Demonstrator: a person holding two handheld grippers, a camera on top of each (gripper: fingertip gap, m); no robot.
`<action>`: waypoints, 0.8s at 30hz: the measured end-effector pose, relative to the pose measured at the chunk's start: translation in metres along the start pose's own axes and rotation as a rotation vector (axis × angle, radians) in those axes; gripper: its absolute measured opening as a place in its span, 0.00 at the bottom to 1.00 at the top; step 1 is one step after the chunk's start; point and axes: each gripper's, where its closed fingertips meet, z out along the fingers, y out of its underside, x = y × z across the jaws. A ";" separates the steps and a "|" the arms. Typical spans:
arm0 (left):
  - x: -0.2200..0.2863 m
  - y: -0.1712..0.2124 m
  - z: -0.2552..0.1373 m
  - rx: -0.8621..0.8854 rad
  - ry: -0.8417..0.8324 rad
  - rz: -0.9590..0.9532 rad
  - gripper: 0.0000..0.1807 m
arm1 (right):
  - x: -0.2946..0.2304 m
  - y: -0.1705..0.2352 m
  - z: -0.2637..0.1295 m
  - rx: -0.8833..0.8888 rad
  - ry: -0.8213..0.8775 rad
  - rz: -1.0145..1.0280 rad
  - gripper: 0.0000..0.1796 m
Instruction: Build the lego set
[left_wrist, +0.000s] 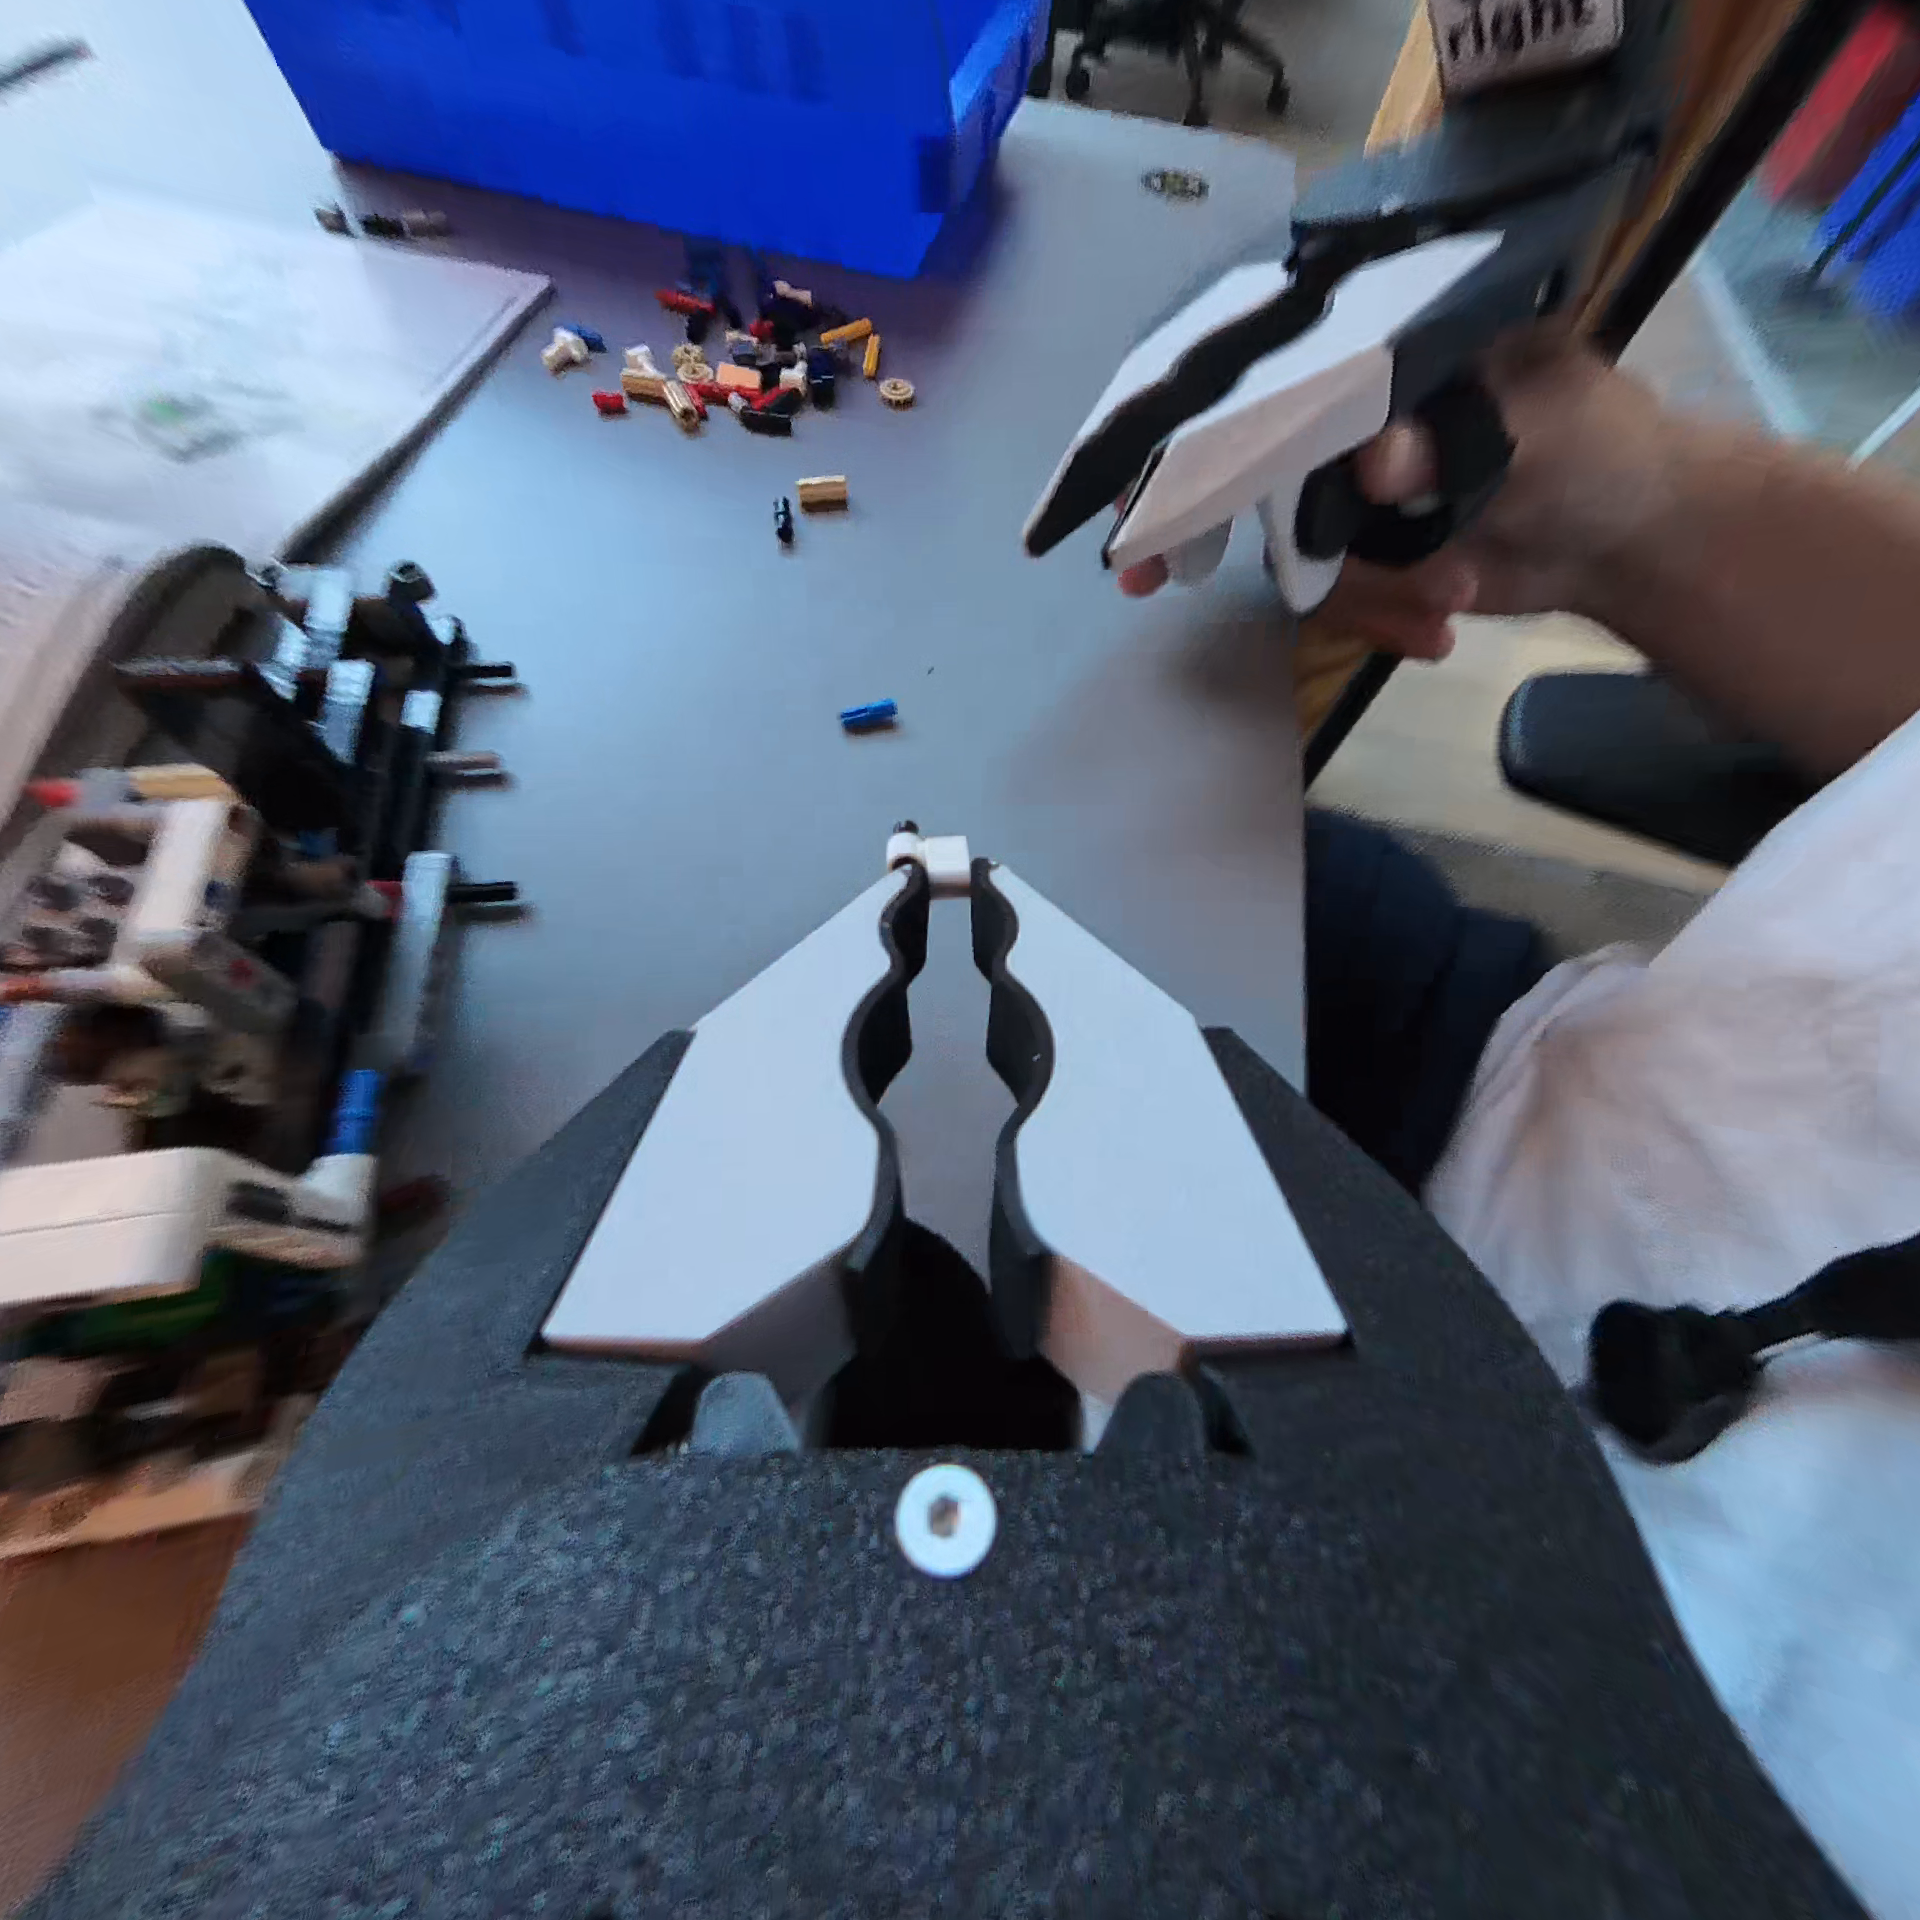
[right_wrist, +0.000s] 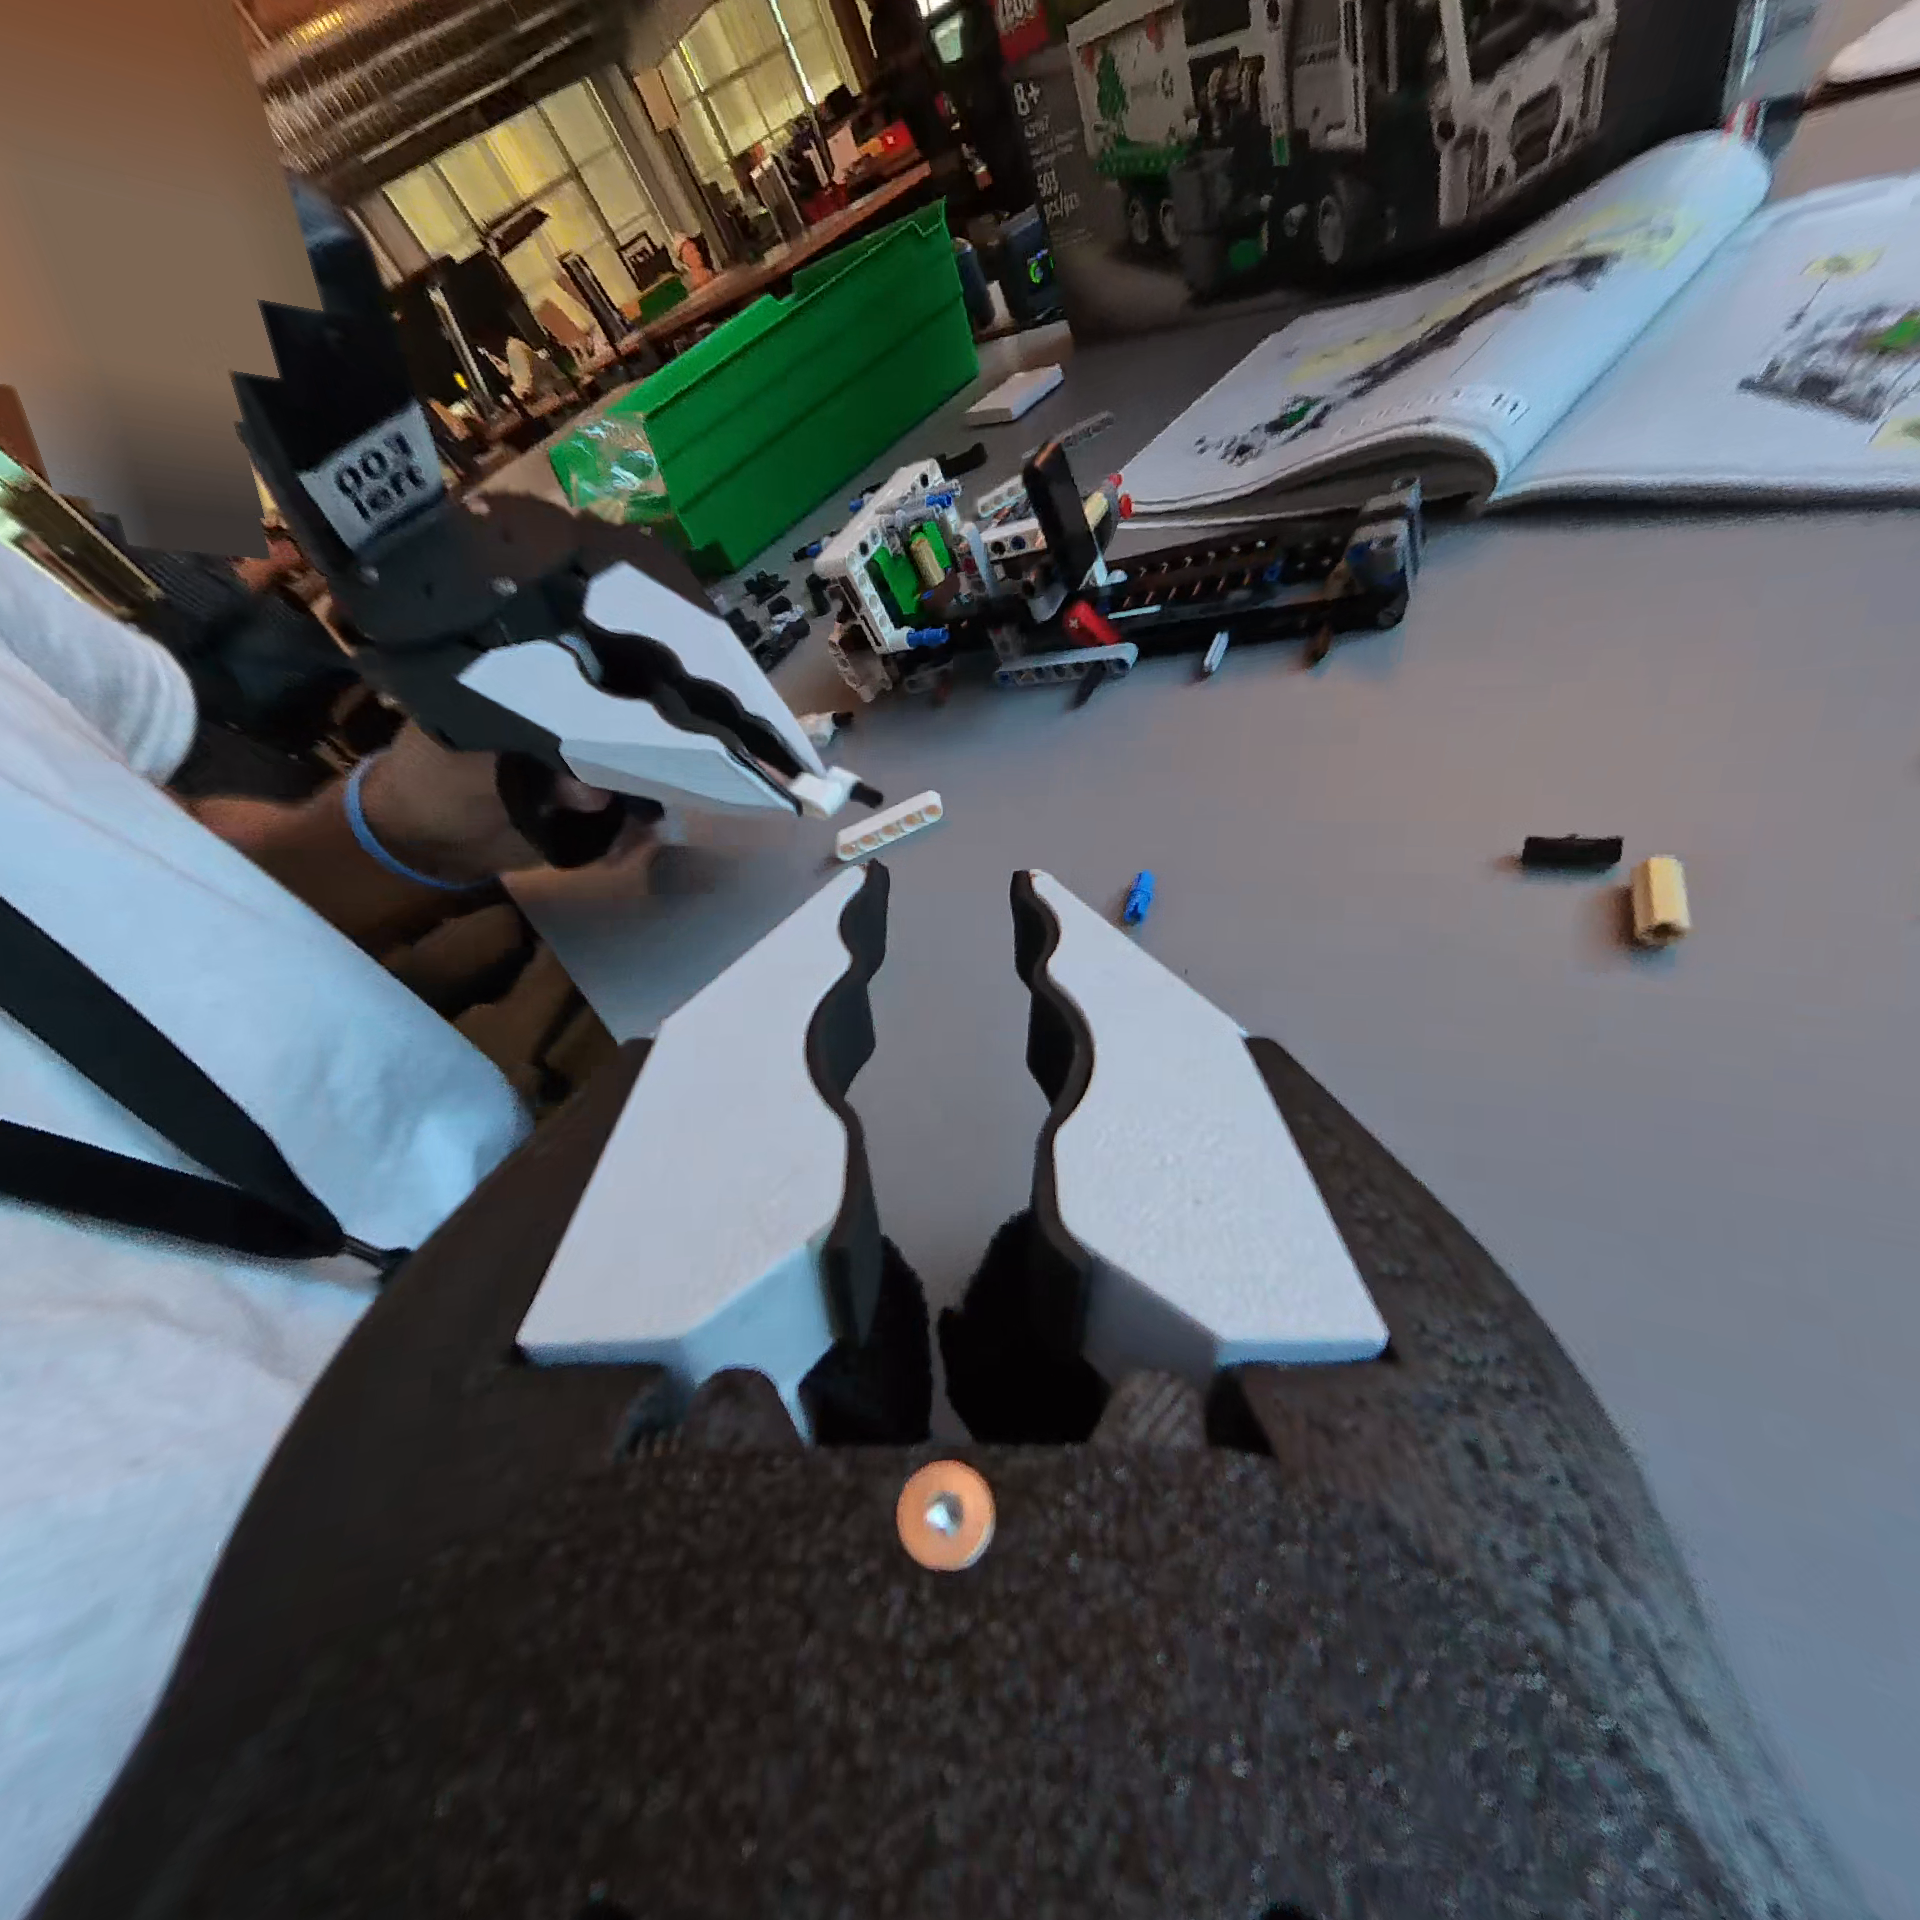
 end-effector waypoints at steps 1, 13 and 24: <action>0.003 -0.001 0.006 0.013 0.011 -0.061 0.03 | 0.001 0.000 0.000 -0.007 -0.009 0.021 0.13; 0.022 -0.047 0.024 0.213 -0.068 0.029 0.03 | -0.024 -0.003 0.014 -0.070 -0.154 0.050 0.12; 0.025 -0.059 0.021 0.261 -0.213 0.292 0.03 | -0.041 -0.022 0.012 0.097 -0.258 0.236 0.11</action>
